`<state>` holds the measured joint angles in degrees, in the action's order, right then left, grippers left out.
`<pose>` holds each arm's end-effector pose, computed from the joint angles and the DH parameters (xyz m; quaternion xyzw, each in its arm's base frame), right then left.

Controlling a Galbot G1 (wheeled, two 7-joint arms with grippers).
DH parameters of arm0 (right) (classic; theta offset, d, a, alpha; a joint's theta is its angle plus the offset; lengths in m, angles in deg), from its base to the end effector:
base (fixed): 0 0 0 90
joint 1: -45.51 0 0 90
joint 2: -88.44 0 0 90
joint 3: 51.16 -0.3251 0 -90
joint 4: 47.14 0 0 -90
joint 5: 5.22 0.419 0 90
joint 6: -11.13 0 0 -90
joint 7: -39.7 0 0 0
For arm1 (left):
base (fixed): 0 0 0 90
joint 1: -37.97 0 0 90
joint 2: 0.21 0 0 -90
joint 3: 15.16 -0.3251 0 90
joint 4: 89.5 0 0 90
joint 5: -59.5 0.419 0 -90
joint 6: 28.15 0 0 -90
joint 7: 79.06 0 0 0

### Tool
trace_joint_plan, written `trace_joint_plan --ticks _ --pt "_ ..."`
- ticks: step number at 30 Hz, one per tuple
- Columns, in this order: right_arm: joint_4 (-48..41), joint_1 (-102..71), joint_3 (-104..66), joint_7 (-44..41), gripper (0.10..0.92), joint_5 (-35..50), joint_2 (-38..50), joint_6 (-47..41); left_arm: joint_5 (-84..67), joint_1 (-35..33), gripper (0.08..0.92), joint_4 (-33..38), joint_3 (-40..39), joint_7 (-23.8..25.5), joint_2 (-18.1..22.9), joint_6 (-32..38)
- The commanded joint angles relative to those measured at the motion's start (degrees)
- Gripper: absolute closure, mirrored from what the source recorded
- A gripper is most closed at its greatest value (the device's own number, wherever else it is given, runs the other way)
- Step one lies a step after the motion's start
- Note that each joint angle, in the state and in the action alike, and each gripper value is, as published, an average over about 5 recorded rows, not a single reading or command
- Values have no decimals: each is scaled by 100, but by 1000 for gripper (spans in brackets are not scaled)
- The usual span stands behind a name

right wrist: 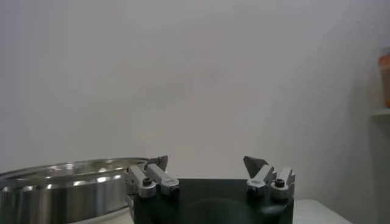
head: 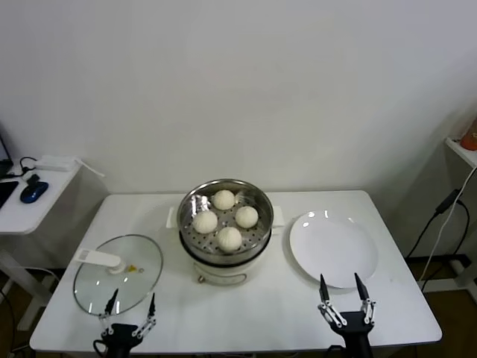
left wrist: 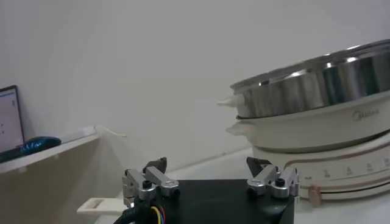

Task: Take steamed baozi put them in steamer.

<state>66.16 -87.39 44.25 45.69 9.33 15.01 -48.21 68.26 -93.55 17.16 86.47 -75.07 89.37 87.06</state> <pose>0.1696 -0.0107 -0.3803 -0.0317 0.9952 0.0568 0.0737 0.1589 0.0824 -0.4136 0.0064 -0.9903 -0.1385 0.0088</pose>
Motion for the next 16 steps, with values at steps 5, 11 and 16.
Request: trace_joint_plan --ticks 5,11,16 --pt "-16 -196 127 125 203 -215 -114 162 -12 -34 177 46 -4 -6 11 -9" --pt "-15 -117 166 148 203 -213 -107 101 -14 -69 177 71 6 -15 11 -29" --pt "-21 -106 201 155 203 -231 -108 86 -11 -100 177 78 0 -16 7 -39"
